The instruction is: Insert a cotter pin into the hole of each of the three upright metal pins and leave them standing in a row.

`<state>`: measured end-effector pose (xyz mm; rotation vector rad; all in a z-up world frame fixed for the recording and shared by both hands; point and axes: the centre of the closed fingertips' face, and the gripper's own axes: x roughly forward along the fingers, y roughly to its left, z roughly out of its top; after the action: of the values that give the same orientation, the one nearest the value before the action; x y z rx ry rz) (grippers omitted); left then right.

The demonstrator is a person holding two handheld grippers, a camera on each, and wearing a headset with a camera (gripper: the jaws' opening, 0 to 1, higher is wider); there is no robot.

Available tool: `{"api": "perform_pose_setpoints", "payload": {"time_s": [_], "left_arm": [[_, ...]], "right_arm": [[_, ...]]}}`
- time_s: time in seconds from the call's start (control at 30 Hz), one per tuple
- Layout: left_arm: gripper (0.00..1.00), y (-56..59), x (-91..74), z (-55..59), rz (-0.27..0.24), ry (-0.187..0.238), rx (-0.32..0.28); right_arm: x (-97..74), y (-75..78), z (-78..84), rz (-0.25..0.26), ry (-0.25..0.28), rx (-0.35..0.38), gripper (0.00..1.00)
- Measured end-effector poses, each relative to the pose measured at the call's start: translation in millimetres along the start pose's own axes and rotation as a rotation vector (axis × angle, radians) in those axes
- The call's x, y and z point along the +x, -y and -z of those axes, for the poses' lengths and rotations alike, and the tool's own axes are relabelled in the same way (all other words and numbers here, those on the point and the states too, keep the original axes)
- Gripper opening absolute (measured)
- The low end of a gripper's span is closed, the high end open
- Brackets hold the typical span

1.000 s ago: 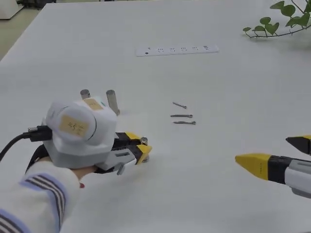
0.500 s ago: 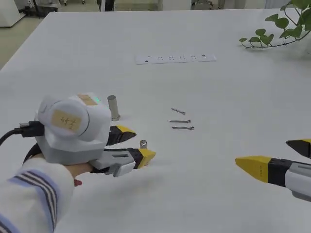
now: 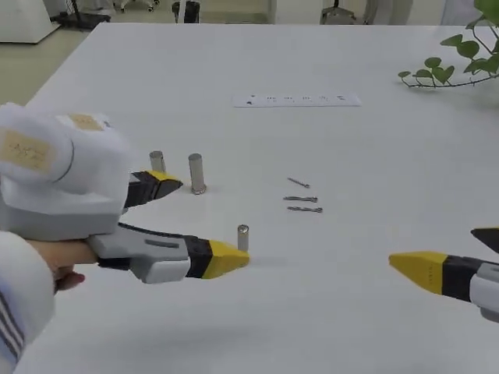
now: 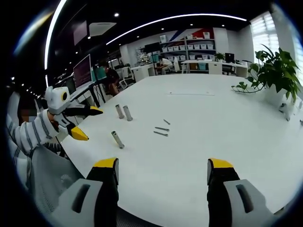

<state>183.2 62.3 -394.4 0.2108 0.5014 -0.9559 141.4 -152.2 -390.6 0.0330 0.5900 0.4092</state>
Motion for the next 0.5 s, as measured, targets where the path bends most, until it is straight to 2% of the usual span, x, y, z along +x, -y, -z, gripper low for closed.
{"api": "perform_pose_setpoints", "payload": {"time_s": [0.27, 0.37, 0.5], "left_arm": [[0.99, 12.5, -17.8, 7.4, 0.012, 0.061, -0.125], [0.99, 15.8, -23.7, 13.4, 0.007, 0.058, -0.153], [0.99, 14.8, -30.2, 18.6, -0.019, 0.059, -0.187]], "right_arm": [[2.4, -0.4, 0.2, -0.006, -0.012, -0.012, 0.74], [3.5, 0.2, 0.7, -0.009, -0.020, -0.016, 0.74], [4.9, 0.7, -0.4, -0.015, -0.033, -0.030, 0.73]]}}
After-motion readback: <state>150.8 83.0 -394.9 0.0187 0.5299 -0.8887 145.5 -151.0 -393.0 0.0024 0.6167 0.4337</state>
